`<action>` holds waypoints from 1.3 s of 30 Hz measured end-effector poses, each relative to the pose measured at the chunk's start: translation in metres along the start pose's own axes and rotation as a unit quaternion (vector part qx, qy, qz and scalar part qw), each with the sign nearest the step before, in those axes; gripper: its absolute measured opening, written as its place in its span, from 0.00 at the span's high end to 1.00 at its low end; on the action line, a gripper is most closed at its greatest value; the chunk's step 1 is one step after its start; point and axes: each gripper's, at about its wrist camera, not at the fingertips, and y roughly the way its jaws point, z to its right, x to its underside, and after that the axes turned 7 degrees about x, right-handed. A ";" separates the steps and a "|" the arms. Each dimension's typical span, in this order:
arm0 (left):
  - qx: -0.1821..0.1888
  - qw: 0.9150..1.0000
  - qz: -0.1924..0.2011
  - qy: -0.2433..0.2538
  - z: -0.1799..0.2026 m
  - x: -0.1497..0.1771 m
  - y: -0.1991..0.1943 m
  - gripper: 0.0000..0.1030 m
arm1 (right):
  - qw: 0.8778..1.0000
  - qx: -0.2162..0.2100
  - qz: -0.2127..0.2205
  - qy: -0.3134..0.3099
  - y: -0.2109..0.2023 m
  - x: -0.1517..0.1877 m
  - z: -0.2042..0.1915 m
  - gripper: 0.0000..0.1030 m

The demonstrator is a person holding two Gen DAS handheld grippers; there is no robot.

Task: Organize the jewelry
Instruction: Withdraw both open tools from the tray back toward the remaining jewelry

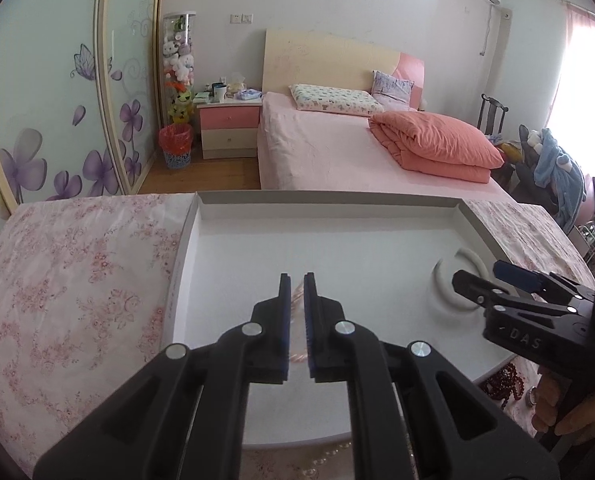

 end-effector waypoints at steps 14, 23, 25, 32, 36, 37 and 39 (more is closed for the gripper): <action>-0.012 1.000 0.020 -0.012 -0.007 0.004 -0.036 0.77 | 0.999 -0.003 0.042 0.004 -0.040 -0.004 0.006 0.28; -0.002 1.000 0.030 -0.003 -0.001 0.037 -0.085 0.67 | 0.999 -0.028 0.042 0.010 -0.080 0.034 0.016 0.28; -0.001 1.000 0.029 -0.003 0.000 0.049 -0.095 0.62 | 0.999 -0.032 0.037 0.009 -0.090 0.050 0.021 0.28; 0.013 1.000 0.014 -0.015 0.000 0.088 -0.122 0.50 | 0.999 -0.035 -0.015 0.005 -0.099 0.102 0.032 0.28; 0.008 1.000 0.011 -0.002 0.006 0.104 -0.129 0.43 | 0.999 -0.027 -0.030 -0.007 -0.099 0.120 0.031 0.23; 0.009 1.000 0.010 0.002 0.007 0.108 -0.130 0.41 | 0.999 -0.025 -0.034 -0.010 -0.099 0.125 0.030 0.23; 0.012 1.000 0.007 0.005 0.010 0.113 -0.132 0.40 | 0.999 -0.023 -0.045 -0.014 -0.095 0.128 0.028 0.22</action>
